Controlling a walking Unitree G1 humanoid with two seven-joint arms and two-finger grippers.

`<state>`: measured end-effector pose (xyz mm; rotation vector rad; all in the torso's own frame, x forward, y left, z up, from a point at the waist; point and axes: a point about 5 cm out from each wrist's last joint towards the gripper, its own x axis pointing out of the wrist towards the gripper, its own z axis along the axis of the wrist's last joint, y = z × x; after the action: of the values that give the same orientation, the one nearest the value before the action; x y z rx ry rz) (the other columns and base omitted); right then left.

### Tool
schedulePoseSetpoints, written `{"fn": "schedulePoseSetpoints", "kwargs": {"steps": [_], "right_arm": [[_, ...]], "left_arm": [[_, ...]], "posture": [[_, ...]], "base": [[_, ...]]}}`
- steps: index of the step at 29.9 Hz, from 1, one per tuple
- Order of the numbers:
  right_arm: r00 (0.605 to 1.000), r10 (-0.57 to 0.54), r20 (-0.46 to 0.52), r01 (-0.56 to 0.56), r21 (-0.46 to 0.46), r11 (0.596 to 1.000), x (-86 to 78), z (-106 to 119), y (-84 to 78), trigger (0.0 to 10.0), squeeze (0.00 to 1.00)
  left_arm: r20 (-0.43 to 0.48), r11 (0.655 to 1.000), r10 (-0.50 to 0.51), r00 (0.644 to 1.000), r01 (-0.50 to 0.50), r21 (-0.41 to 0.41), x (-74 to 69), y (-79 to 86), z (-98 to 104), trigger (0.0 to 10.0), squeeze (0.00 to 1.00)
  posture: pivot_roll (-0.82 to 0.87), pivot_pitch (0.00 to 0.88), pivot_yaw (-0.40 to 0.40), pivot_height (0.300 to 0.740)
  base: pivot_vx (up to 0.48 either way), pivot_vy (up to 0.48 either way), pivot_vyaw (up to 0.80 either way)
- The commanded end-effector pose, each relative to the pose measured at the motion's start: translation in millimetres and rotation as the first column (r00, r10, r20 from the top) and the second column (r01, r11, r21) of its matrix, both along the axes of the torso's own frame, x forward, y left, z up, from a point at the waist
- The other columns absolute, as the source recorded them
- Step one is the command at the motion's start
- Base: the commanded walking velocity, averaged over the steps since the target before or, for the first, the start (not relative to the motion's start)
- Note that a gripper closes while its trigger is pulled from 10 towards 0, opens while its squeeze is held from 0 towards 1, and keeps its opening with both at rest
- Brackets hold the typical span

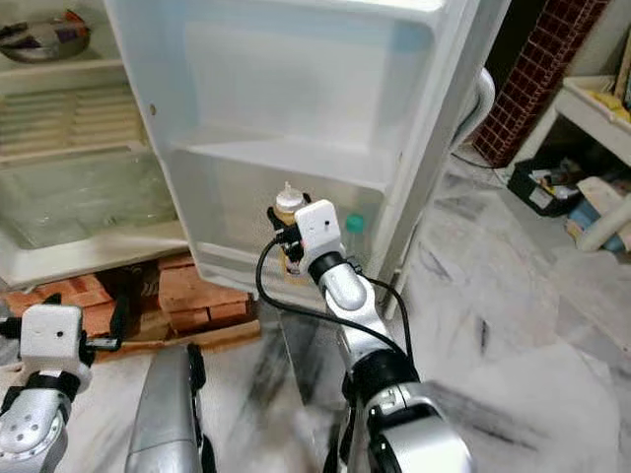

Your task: Restocking fridge

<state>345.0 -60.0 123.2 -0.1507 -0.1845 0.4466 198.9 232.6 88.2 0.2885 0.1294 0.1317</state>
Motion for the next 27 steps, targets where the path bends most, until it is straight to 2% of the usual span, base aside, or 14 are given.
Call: {"fn": "schedulePoseSetpoints", "kwargs": {"steps": [1,5,8,9,10,14,18,23,27], "right_arm": [[0.999,-0.002,0.042,0.003,-0.033,0.999,2.3,4,3.3,10.0,0.0],[0.998,-0.004,0.069,0.009,-0.065,0.998,4.2,6,6.0,10.0,0.0],[0.993,-0.001,0.122,0.021,-0.166,0.986,7.1,8,15.3,10.0,0.0],[0.985,0.026,0.169,0.007,-0.192,0.981,6.2,13,21.3,10.0,0.0],[0.985,0.026,0.169,0.007,-0.192,0.981,6.2,13,21.3,10.0,0.0],[0.956,0.07,0.286,0.013,-0.278,0.96,5.6,24,34.8,10.0,0.0],[0.932,0.108,0.346,-0.006,-0.283,0.959,5.0,34,44.5,10.0,0.0],[0.922,0.098,0.375,0.006,-0.266,0.964,5.6,40,49.2,10.0,0.0],[0.898,0.155,0.412,0.009,-0.369,0.93,1.1,31,52.0,10.0,0.0]], "left_arm": [[-0.009,1.0,0.007,1.0,-0.006,0.015,-3.6,2.4,2,10.0,0.0],[-0.013,1.0,0.006,1.0,-0.006,0.021,-5.8,2.2,3,10.0,0.0],[-0.018,0.999,0.004,1.0,-0.003,0.032,-9.5,1.8,5,10.0,0.0],[-0.021,0.999,0.005,1.0,-0.005,0.033,-11.3,1.9,6,10.0,0.0],[-0.021,0.999,0.005,1.0,-0.005,0.033,-11.3,1.9,6,10.0,0.0],[-0.029,0.999,0.007,1.0,-0.006,0.04,-16.0,2.1,6,10.0,0.0],[-0.031,0.999,0.01,0.999,-0.009,0.047,-20.2,0.9,8,10.0,0.0],[-0.034,0.998,0.025,0.999,-0.023,0.052,-25.4,1.1,9,10.0,0.0],[-0.059,0.997,0.044,0.997,-0.041,0.062,-35.8,3.2,7,10.0,0.0]], "posture": [[0.2,0.152,-0.079,0.447],[0.21,0.158,-0.081,0.447],[0.24,0.177,-0.081,0.447],[0.24,0.181,-0.081,0.447],[0.24,0.181,-0.081,0.447],[0.25,0.184,-0.08,0.447],[0.26,0.189,-0.086,0.447],[0.27,0.201,-0.095,0.447],[0.29,0.223,-0.111,0.447]], "base": [[0.0,0.0,0.0],[0.0,0.0,0.0],[0.0,0.0,0.0],[0.0,0.0,0.0],[0.0,0.0,0.0],[0.0,0.0,0.0],[0.0,0.0,0.0],[0.0,0.0,0.0],[0.0,0.0,0.0]]}}
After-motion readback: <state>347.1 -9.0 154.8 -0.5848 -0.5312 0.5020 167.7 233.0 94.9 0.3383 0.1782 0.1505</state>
